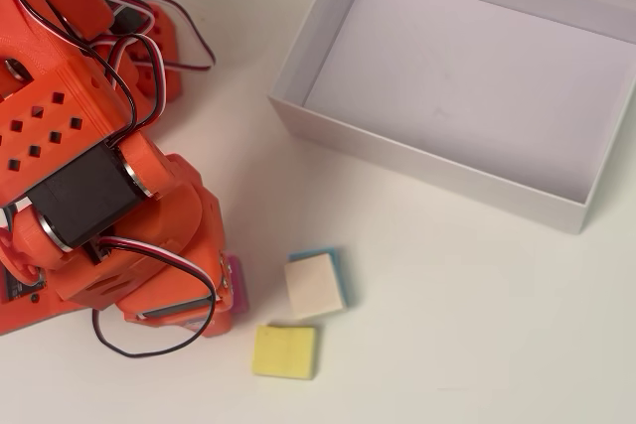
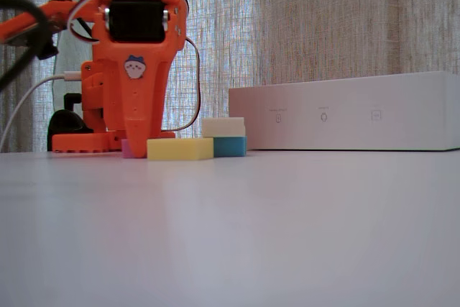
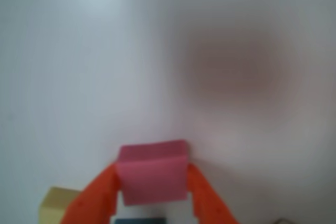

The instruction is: Grasp the pink cuboid and put it in the bin.

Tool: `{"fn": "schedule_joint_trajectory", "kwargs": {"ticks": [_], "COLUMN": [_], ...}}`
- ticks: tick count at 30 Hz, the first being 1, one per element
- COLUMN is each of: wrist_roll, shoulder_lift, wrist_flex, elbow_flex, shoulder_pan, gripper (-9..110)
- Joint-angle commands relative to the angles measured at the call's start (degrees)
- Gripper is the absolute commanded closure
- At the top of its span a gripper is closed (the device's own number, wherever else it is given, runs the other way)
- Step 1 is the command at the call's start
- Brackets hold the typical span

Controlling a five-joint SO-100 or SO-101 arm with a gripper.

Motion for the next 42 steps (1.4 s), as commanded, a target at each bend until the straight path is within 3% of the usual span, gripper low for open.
{"fn": "schedule_joint_trajectory", "kwargs": {"ticks": [1,3,12,24,34,42], "wrist_roll": [-0.6,-0.8,-6.4,-15.6,-23.6,-29.4], "shoulder_lift": [-0.2,0.1,6.1,24.2,32.3,32.9], "wrist_flex": [-1.9,-4.2,-6.2,-1.1,-6.2,-5.9], "elbow_flex": [0.6,1.8,0.0,-24.1,-36.3,-33.0], "shoulder_pan": [0.7,1.1,4.0,-1.1,-27.9,-53.1], "gripper": [101,109,110,110,110,110]}}
